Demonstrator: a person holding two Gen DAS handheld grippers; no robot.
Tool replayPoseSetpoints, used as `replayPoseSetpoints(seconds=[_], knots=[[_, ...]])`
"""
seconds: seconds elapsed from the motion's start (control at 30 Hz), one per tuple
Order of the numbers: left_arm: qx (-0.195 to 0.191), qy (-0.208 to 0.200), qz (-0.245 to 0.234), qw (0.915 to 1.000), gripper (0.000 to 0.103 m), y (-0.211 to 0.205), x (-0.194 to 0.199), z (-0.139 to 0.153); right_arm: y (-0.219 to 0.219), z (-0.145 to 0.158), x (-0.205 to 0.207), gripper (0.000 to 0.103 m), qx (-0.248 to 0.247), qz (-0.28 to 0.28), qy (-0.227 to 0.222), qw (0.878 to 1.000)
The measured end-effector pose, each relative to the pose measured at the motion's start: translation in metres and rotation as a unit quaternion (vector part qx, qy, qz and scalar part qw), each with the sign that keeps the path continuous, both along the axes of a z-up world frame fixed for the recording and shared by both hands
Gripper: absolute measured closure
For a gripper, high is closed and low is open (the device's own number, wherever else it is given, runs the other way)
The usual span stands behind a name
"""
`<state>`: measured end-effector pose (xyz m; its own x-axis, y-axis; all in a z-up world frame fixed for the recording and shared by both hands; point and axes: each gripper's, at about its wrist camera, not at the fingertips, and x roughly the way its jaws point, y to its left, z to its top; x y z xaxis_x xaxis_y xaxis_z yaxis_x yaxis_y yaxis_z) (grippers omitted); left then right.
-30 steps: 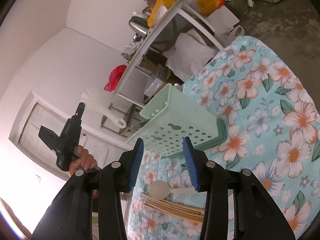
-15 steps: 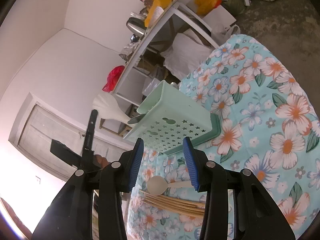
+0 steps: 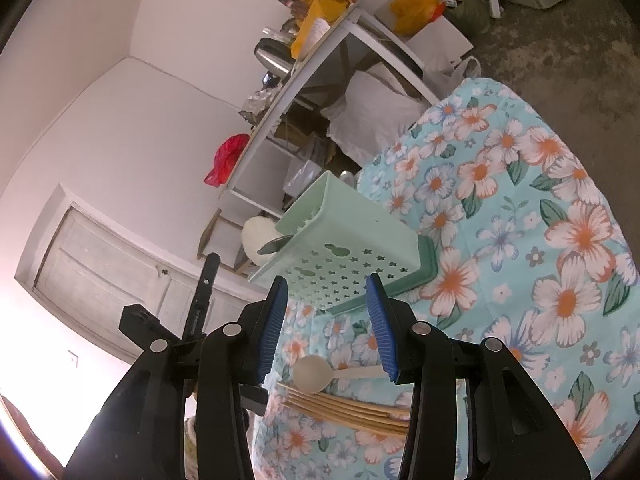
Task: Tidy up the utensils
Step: 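Lift the white spoon and lower it into the mint holder with the left gripper, then move the right gripper to the metal spoon on the cloth and grasp it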
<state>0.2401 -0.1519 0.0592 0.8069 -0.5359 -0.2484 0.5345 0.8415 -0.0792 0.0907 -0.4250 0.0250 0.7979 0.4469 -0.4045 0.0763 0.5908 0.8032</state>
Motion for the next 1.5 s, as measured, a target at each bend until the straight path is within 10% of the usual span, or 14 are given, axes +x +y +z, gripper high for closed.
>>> replayPoseSetpoints(seconds=[0.43,1.0,1.5], knots=[[-0.035,0.082,0.004,0.996,0.069,0.02,0.023,-0.013,-0.032,0.048,0.08,0.052,-0.04,0.062,-0.05,0.996],[-0.003,0.128,0.034,0.9912,0.057,0.082,0.047,-0.037,0.038,-0.057,0.38,0.041,-0.228,0.324,0.086,0.914],[0.005,0.146,0.071,0.9867,0.057,0.111,0.053,-0.051,0.058,-0.091,0.436,0.052,-0.161,0.341,0.075,0.923]])
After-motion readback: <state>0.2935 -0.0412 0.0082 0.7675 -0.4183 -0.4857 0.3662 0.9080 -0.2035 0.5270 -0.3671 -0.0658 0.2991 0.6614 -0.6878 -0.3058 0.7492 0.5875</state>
